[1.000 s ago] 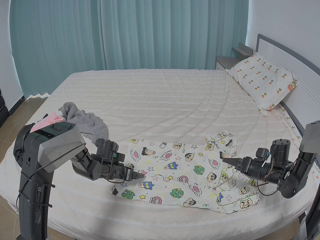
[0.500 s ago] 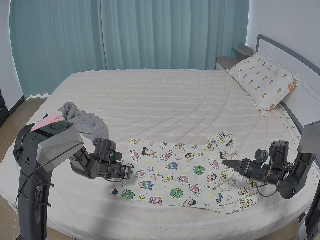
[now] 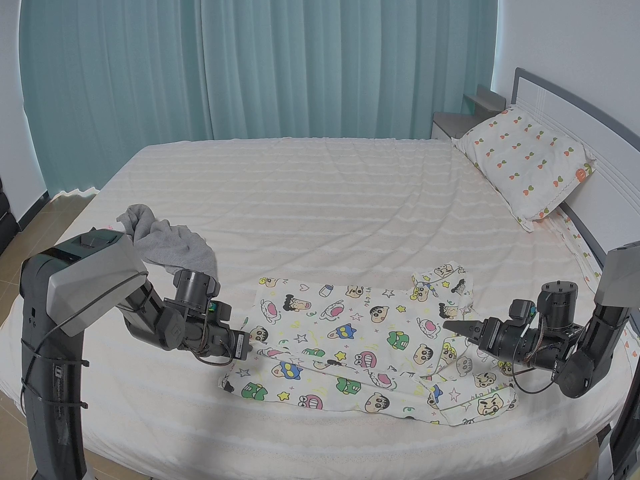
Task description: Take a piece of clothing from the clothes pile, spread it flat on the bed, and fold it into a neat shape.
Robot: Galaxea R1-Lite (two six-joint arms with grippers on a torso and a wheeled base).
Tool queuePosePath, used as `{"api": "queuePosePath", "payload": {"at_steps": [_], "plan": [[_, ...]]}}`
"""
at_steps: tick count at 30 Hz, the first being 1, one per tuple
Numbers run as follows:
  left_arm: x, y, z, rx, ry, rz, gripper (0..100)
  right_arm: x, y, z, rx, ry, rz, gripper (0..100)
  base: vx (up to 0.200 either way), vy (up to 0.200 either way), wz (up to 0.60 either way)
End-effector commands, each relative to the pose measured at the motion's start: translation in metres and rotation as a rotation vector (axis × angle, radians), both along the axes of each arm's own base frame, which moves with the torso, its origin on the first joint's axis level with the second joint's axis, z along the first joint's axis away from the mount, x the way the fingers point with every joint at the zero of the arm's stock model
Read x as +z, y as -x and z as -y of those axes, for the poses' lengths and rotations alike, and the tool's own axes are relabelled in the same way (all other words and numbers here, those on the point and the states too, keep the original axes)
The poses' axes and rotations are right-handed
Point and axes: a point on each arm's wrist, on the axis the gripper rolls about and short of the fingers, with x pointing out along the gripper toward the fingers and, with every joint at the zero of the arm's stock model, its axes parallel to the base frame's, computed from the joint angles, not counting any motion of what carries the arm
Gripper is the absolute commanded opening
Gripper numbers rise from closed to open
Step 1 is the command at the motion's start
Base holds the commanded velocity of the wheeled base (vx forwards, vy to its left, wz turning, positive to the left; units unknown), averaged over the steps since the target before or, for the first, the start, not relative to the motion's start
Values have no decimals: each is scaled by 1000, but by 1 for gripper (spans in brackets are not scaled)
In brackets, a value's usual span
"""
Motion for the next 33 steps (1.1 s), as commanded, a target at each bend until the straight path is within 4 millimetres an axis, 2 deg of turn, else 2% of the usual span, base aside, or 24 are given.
{"api": "queuePosePath", "payload": {"at_steps": [1,6,7,8,9,12,18,26,33], "plan": [[18,3,-2,2,4,25,0,0,-1,4,-13,2,3,100,0,0,0],[16,7,-1,-3,0,19,0,-4,-8,34,-85,62,15,100,0,0,0],[17,6,0,1,-4,24,0,-15,-10,47,-91,132,-10,100,0,0,0],[17,6,0,1,-4,24,0,-15,-10,47,-91,132,-10,100,0,0,0],[17,5,0,7,-10,33,0,-26,-10,61,-75,212,-48,100,0,0,0],[18,6,1,5,-9,33,0,-33,-6,71,-34,231,-104,100,0,0,0],[20,6,0,8,-8,37,0,-44,-2,80,25,299,-192,100,0,0,0],[20,6,-1,10,-8,37,0,-58,-6,100,30,343,-204,100,0,0,0],[19,6,1,21,1,28,0,-64,-3,99,95,303,-200,100,0,0,0]]}}
